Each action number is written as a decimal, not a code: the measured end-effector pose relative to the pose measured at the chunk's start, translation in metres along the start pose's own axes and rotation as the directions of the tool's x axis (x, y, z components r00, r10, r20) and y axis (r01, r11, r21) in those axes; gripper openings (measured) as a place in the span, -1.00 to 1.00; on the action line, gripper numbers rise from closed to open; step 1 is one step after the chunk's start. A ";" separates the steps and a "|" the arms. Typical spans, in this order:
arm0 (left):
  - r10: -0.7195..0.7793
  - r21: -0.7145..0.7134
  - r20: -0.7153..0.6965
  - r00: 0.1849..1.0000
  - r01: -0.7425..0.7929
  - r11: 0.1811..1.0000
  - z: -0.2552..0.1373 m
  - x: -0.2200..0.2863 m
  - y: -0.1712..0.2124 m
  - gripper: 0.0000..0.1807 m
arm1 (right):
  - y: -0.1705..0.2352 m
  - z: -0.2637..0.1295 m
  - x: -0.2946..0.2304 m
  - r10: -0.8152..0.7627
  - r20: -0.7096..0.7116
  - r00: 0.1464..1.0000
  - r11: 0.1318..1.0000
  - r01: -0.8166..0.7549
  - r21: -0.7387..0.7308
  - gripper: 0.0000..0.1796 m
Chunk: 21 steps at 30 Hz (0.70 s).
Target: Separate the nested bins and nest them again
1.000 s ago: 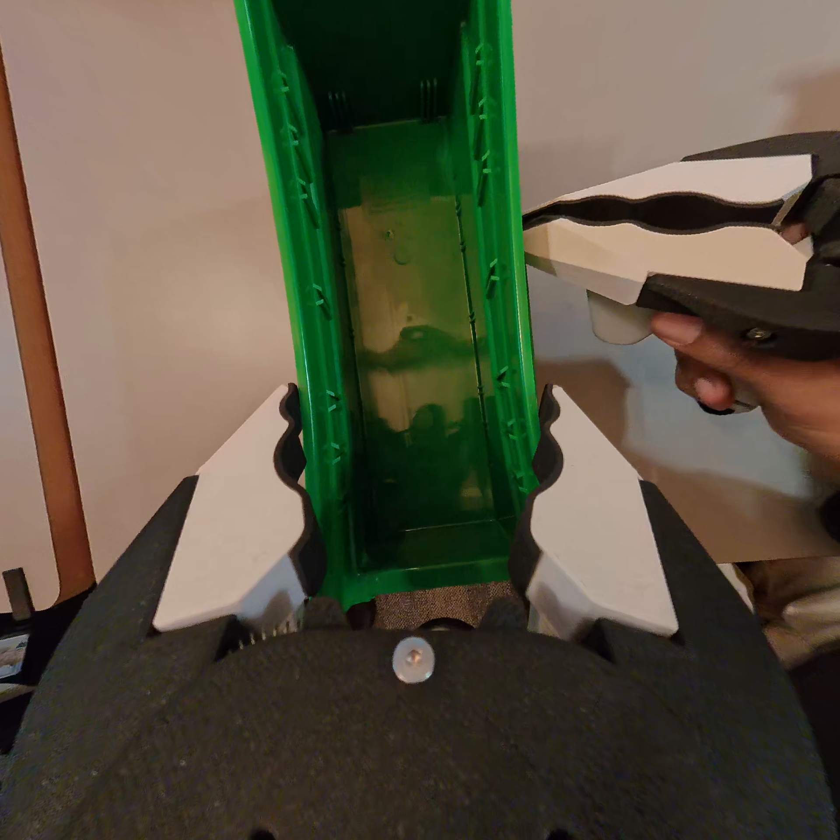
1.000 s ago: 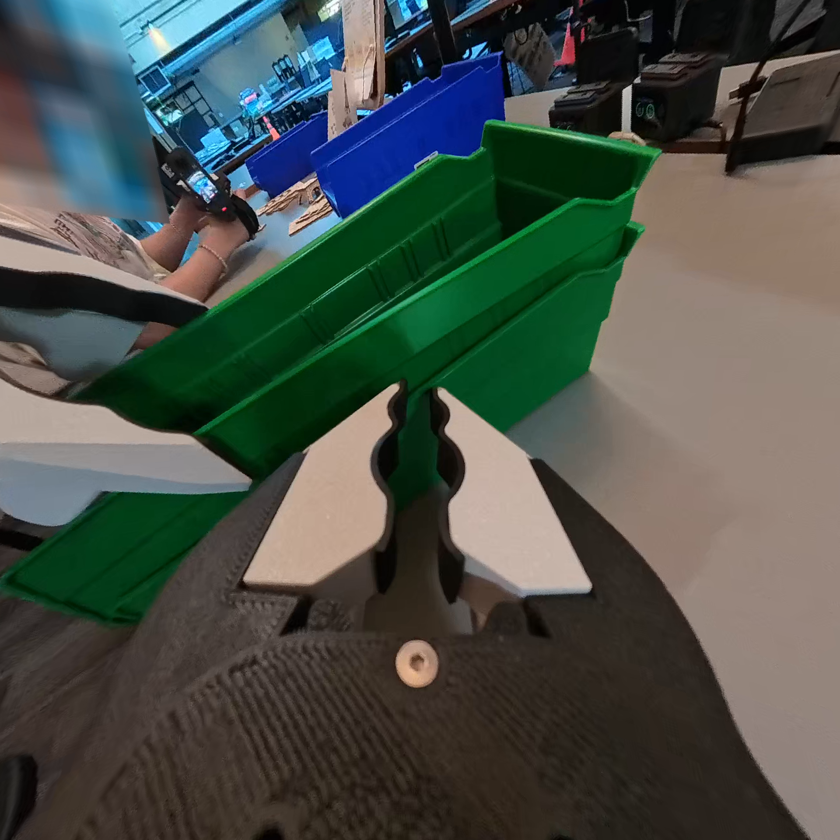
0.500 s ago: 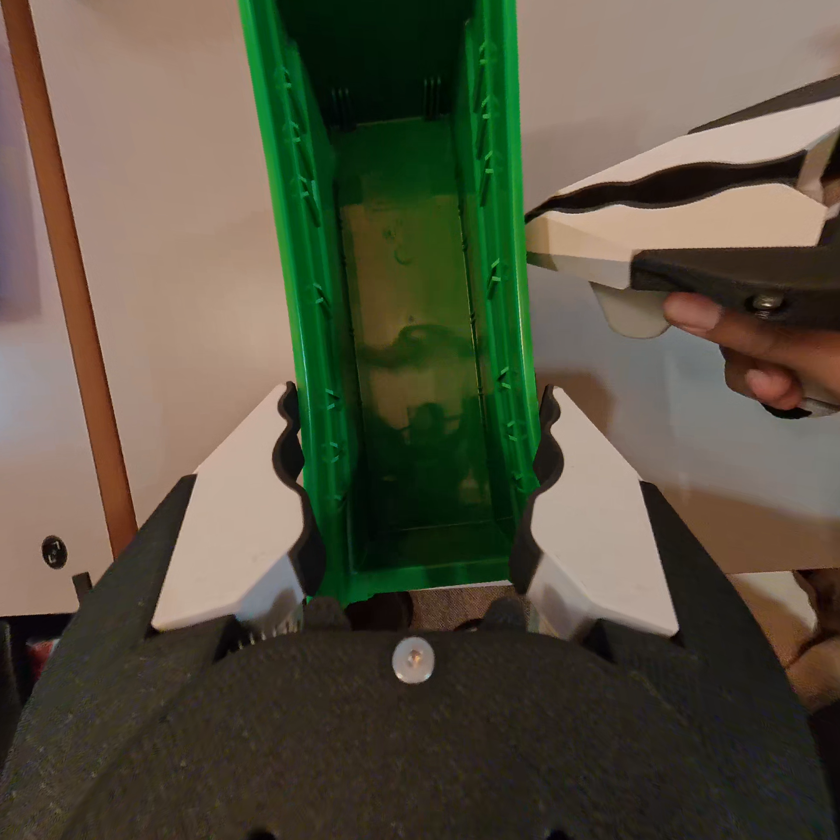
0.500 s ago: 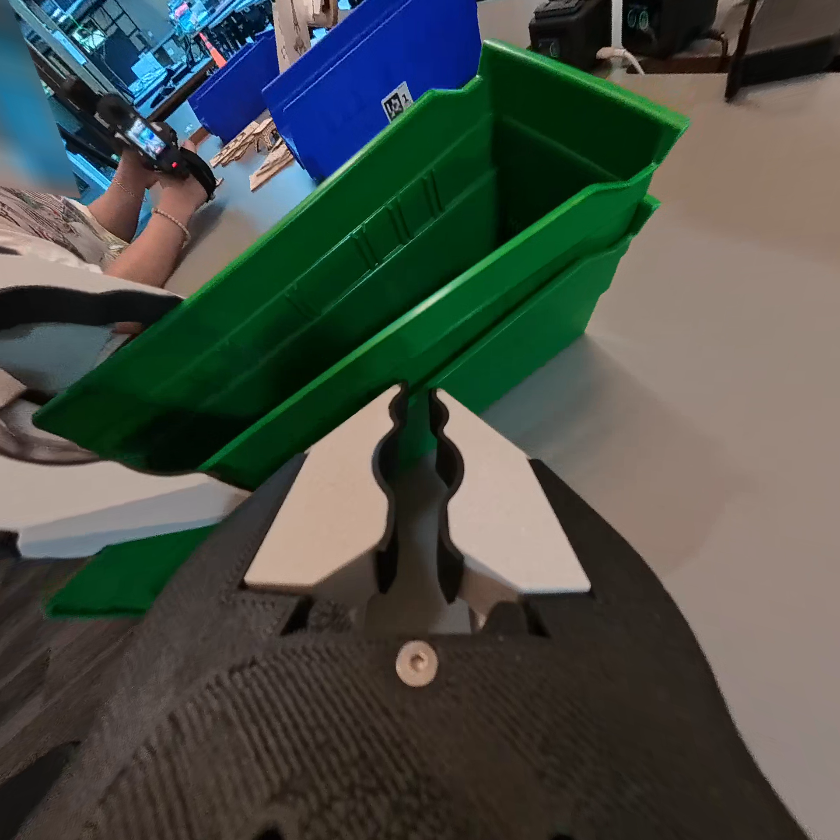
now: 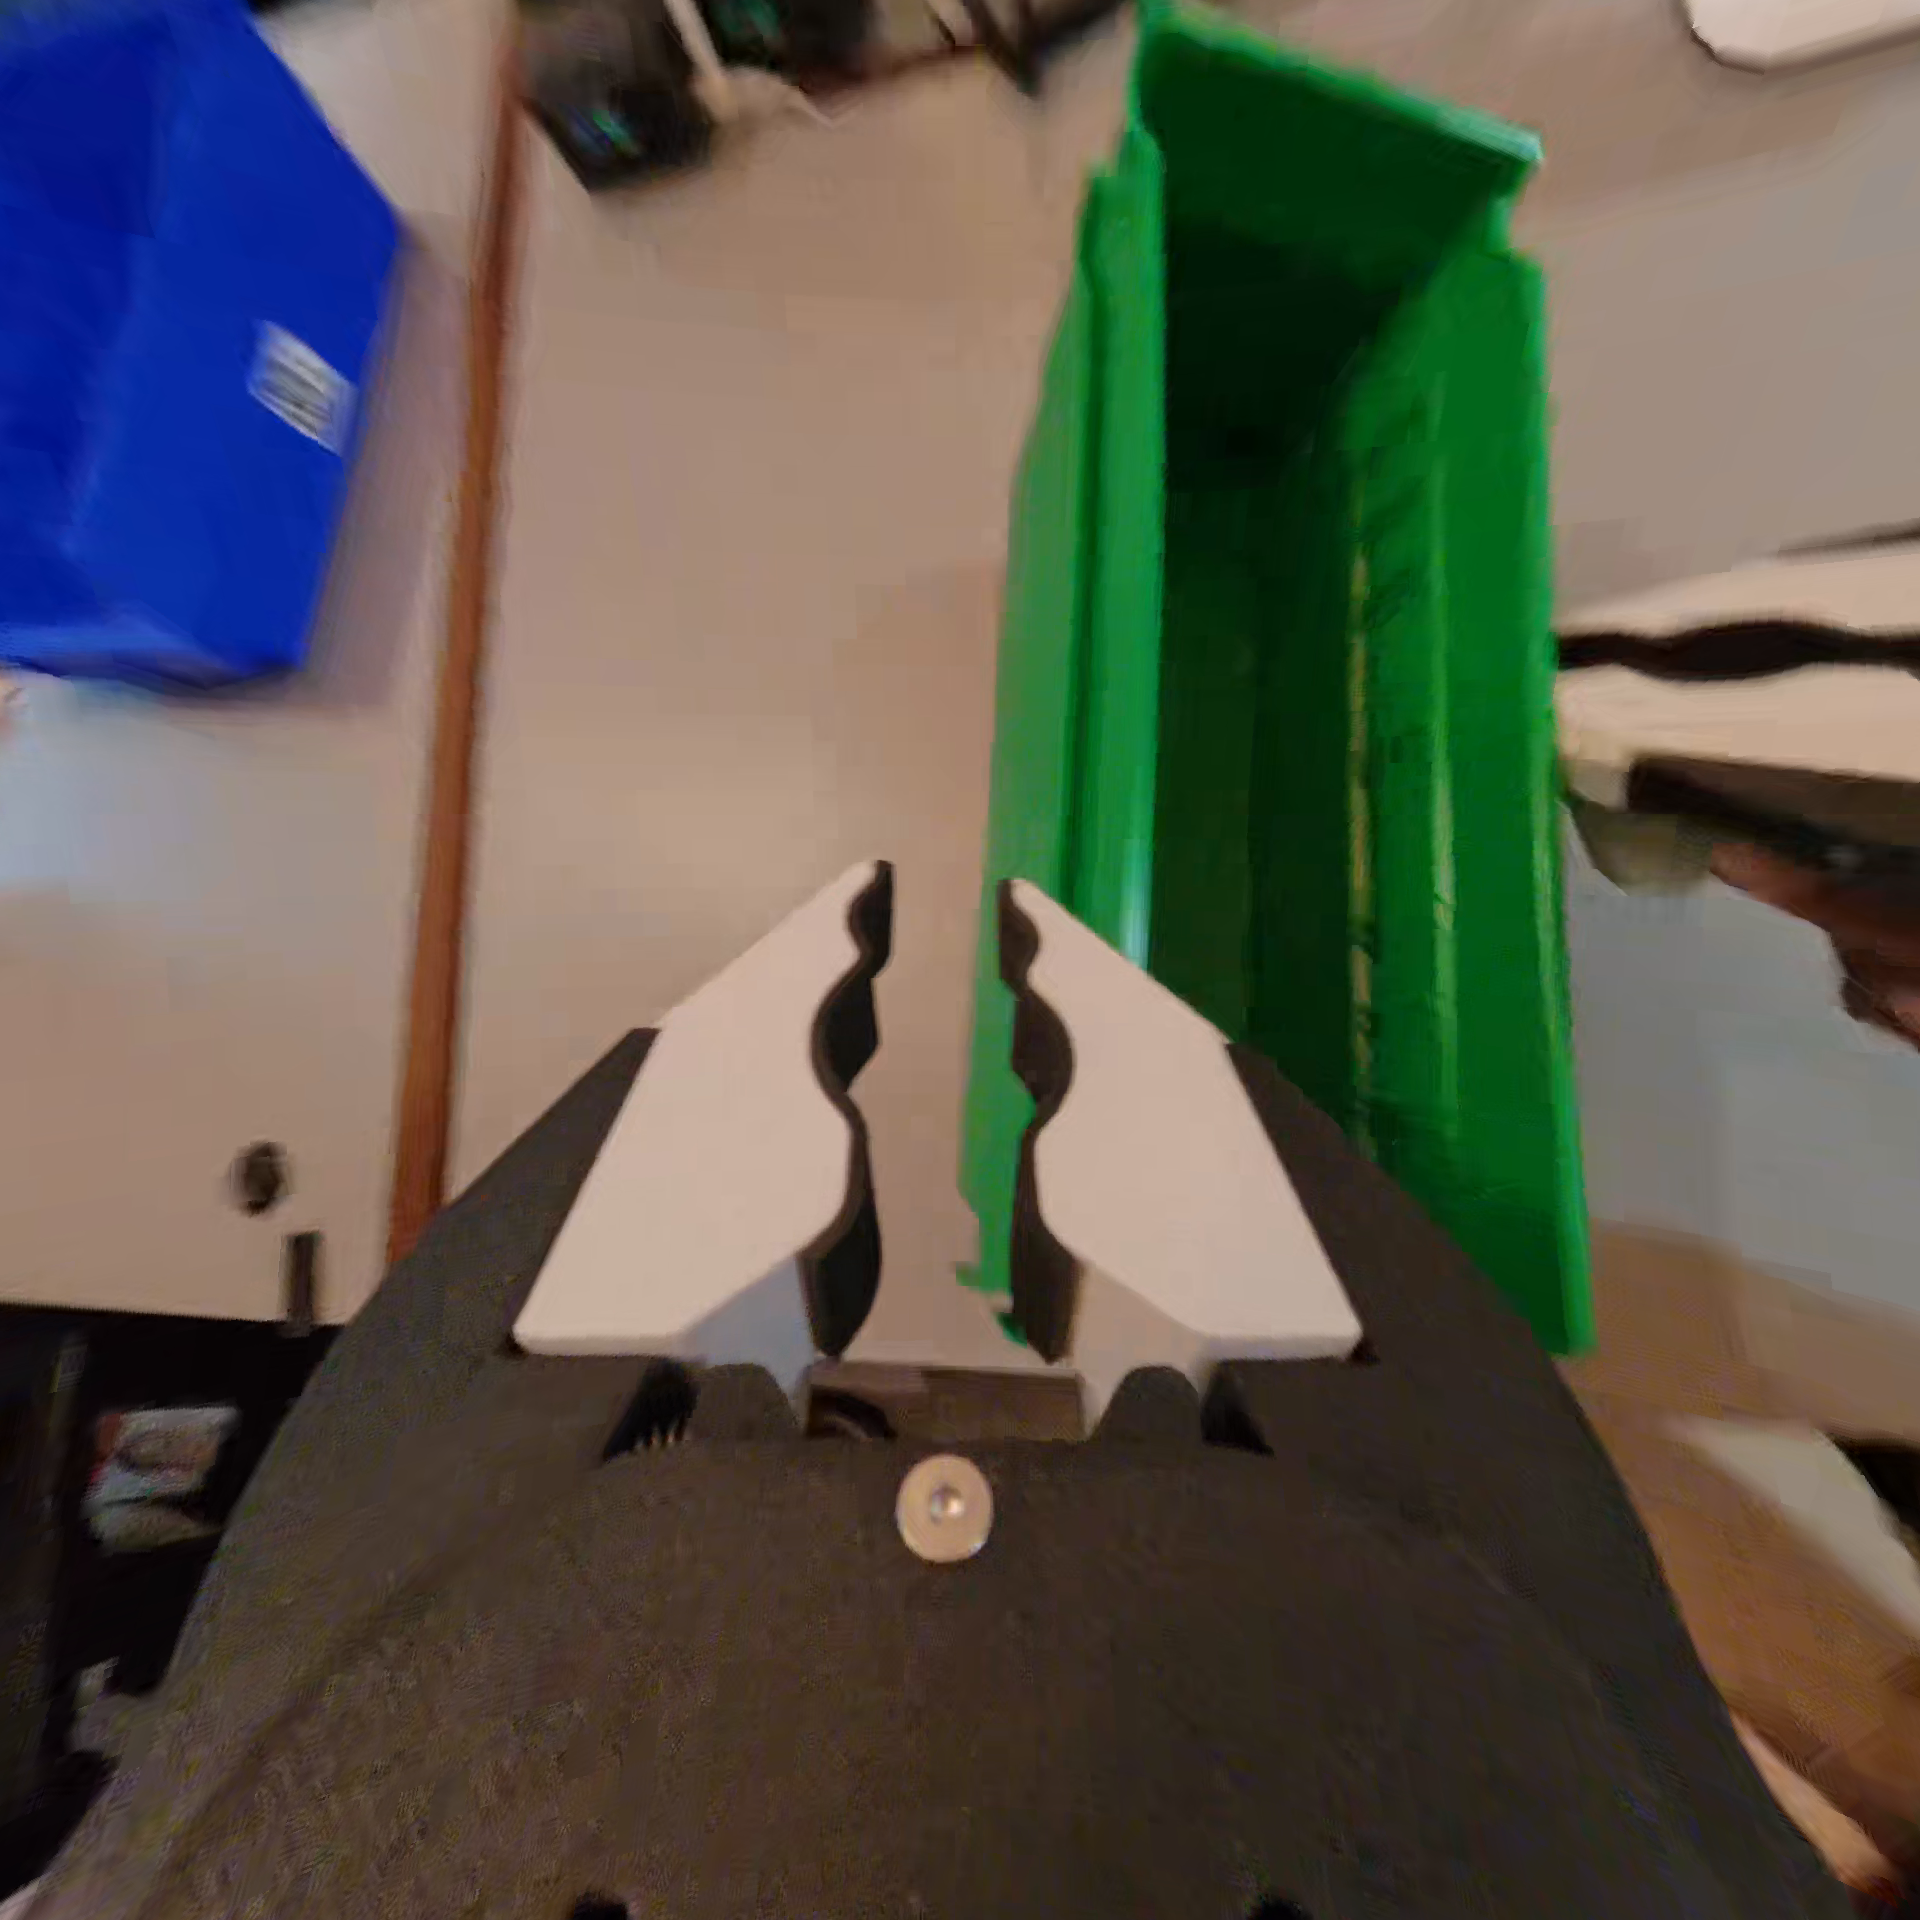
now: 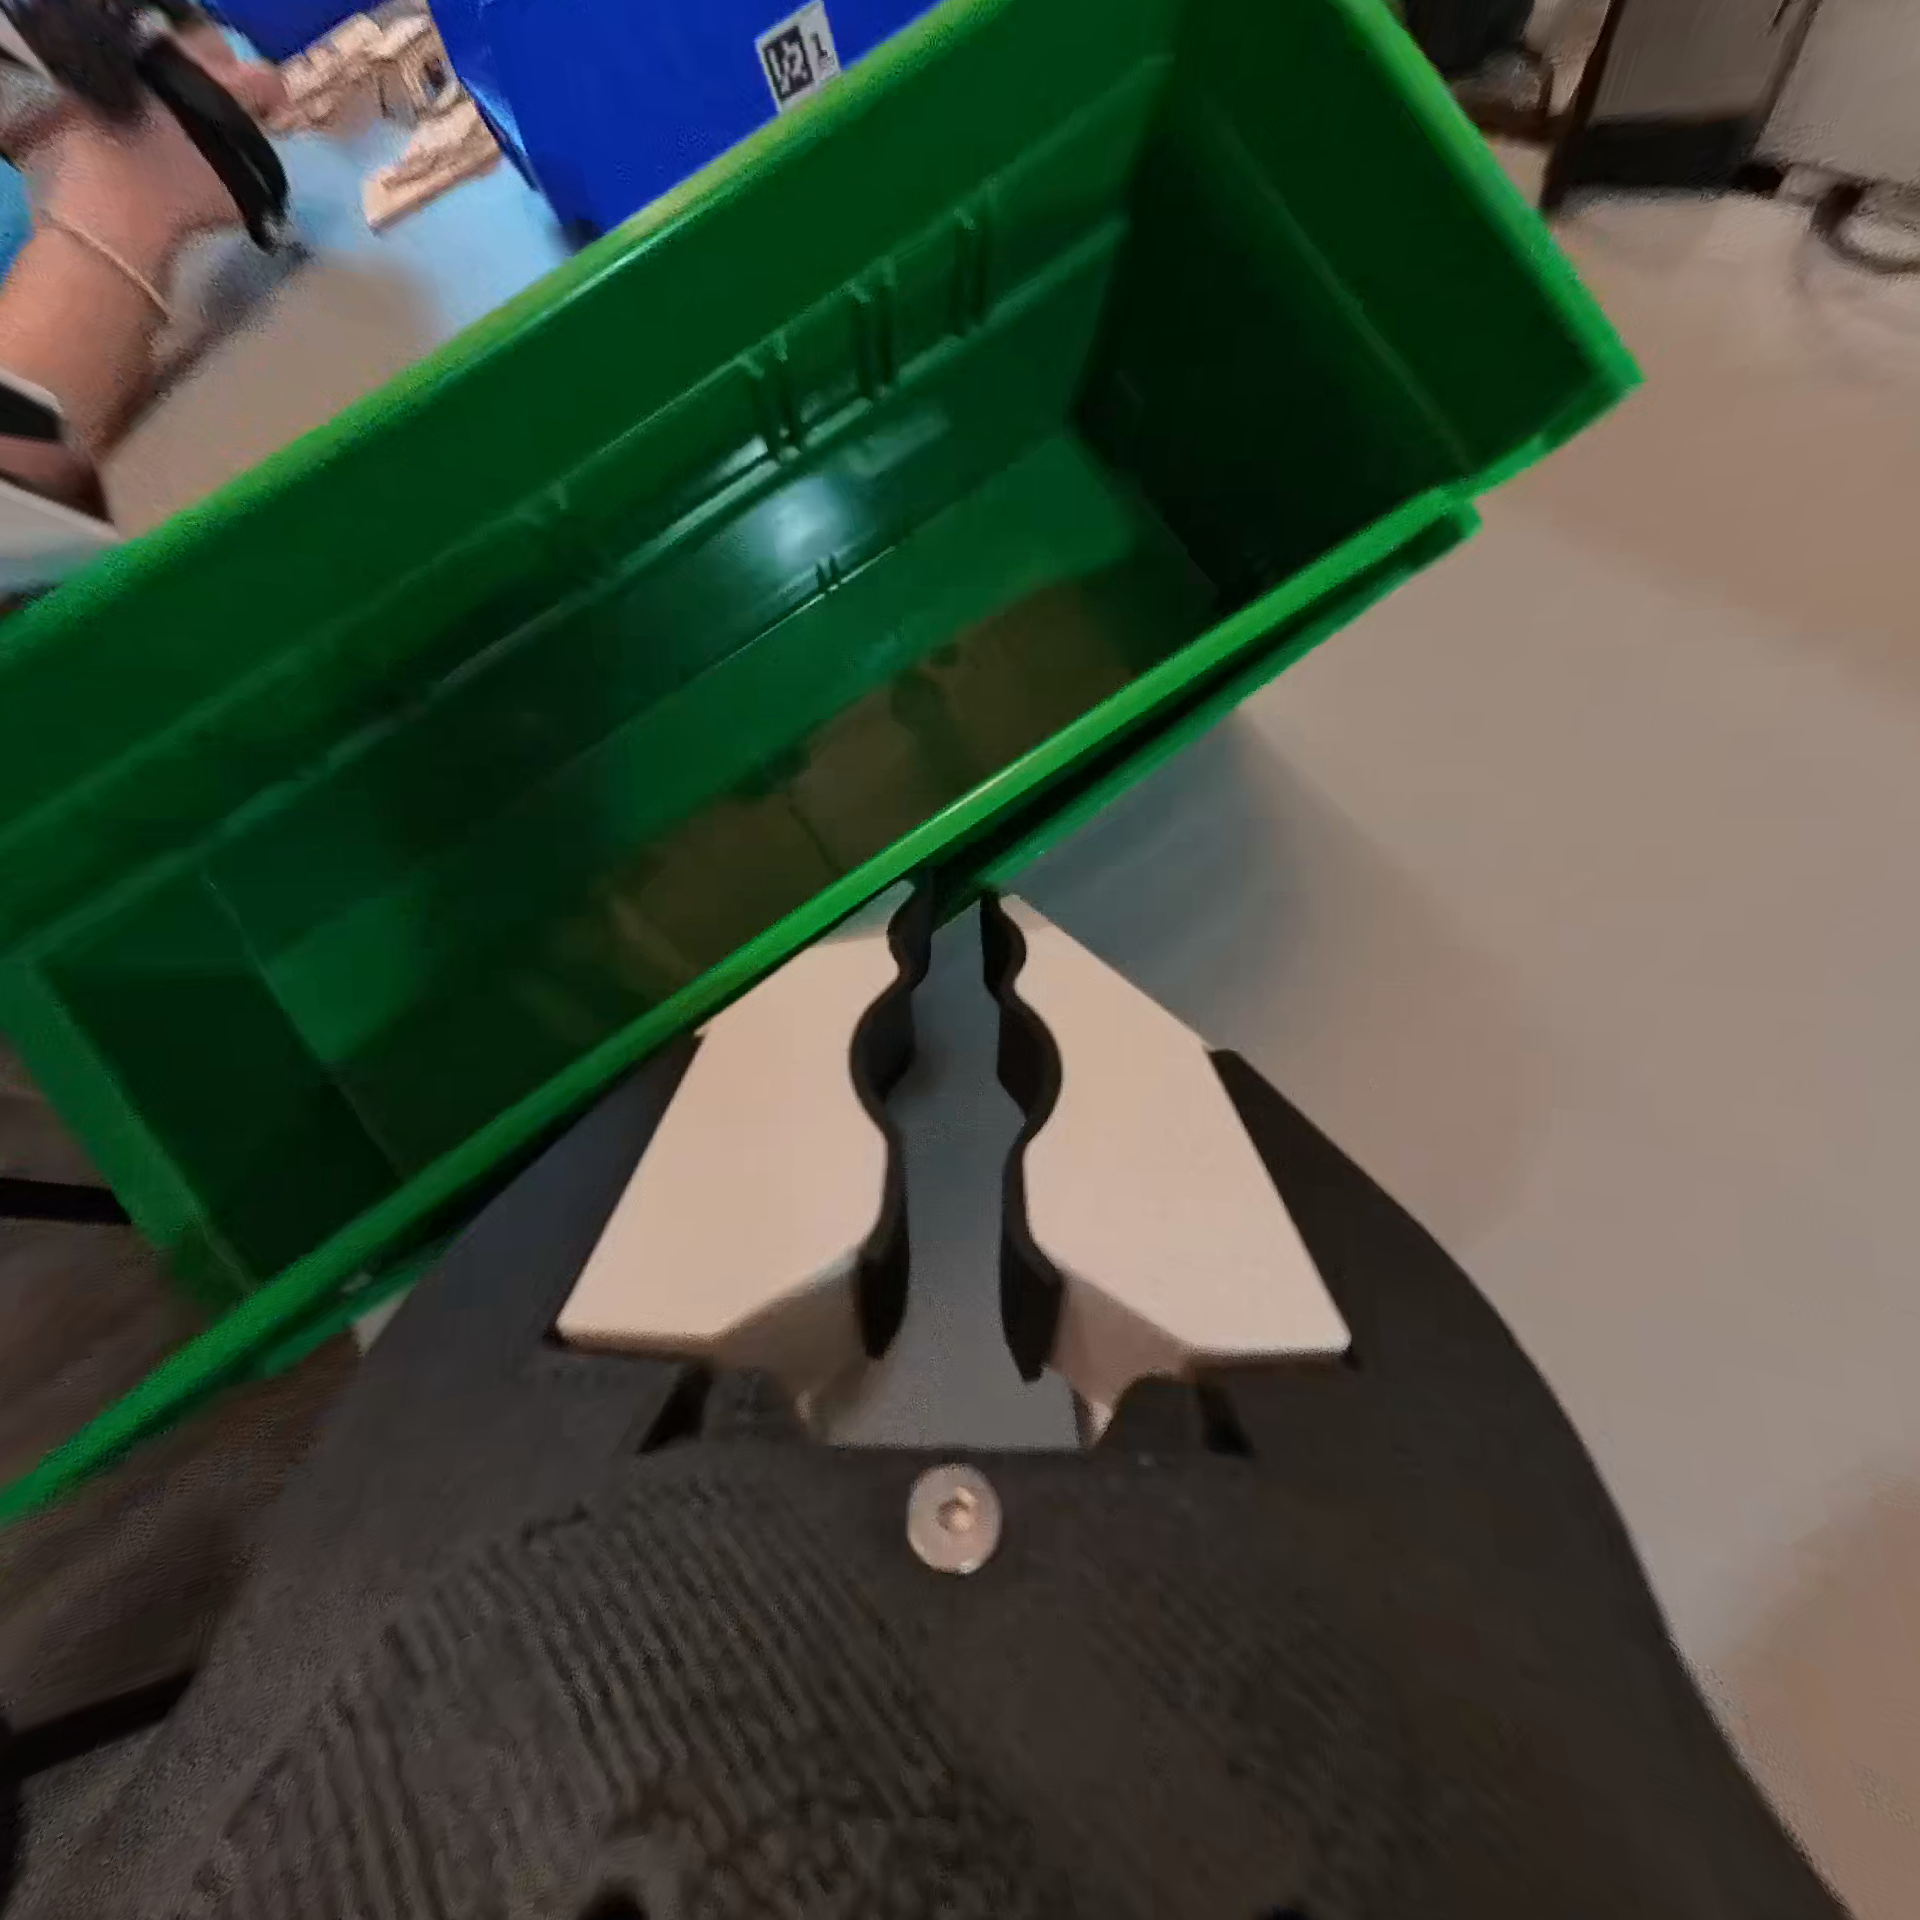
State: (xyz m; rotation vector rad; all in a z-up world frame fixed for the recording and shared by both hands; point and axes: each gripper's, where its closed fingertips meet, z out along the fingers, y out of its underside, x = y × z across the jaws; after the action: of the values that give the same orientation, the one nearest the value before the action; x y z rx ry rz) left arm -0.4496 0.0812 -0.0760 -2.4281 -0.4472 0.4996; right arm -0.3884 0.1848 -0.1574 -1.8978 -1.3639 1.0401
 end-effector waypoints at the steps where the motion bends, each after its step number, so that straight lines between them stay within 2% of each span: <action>1: -0.013 -0.022 -0.042 0.999 0.013 1.000 0.000 0.005 0.007 -0.77 | -0.001 -0.001 -0.001 -0.039 -0.026 0.999 0.999 0.039 -0.003 -0.91; 4: -0.060 0.008 -0.066 0.996 0.060 0.998 -0.004 0.006 0.006 -0.79 | -0.005 0.001 -0.003 -0.035 -0.029 0.999 0.999 0.035 0.004 -0.91; 11: -0.013 0.026 -0.094 0.996 0.016 1.000 -0.002 -0.010 -0.004 -0.46 | -0.006 0.001 -0.002 -0.025 -0.026 0.999 1.000 0.025 0.010 -0.90; 15: -0.046 0.069 -0.149 0.988 0.056 0.996 -0.011 -0.009 -0.015 -0.42 | -0.009 0.002 -0.006 -0.026 -0.016 1.000 0.999 0.026 0.033 -0.91; 18: -0.009 0.027 -0.207 0.978 0.015 1.000 -0.010 0.004 -0.003 -0.40 | -0.012 0.003 -0.009 -0.043 -0.019 0.999 0.998 0.043 0.036 -0.91; 19: 0.003 0.009 -0.226 0.974 -0.001 1.000 -0.008 0.010 0.003 -0.34 | -0.013 0.003 -0.010 -0.045 -0.018 0.999 0.998 0.046 0.037 -0.91; 20: 0.014 -0.002 -0.260 0.966 -0.015 1.000 -0.007 0.019 0.007 -0.18 | -0.014 0.004 -0.011 -0.048 -0.016 0.999 0.998 0.049 0.041 -0.91; 21: 0.036 0.003 -0.309 0.950 -0.037 0.999 -0.008 0.031 0.009 0.07 | -0.015 0.004 -0.012 -0.053 -0.013 0.998 0.997 0.054 0.047 -0.91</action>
State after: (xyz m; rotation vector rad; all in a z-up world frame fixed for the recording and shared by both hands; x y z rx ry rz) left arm -0.4174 0.0832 -0.0830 -2.4631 -0.2682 0.1264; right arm -0.4015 0.1780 -0.1441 -1.8201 -1.3638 1.0242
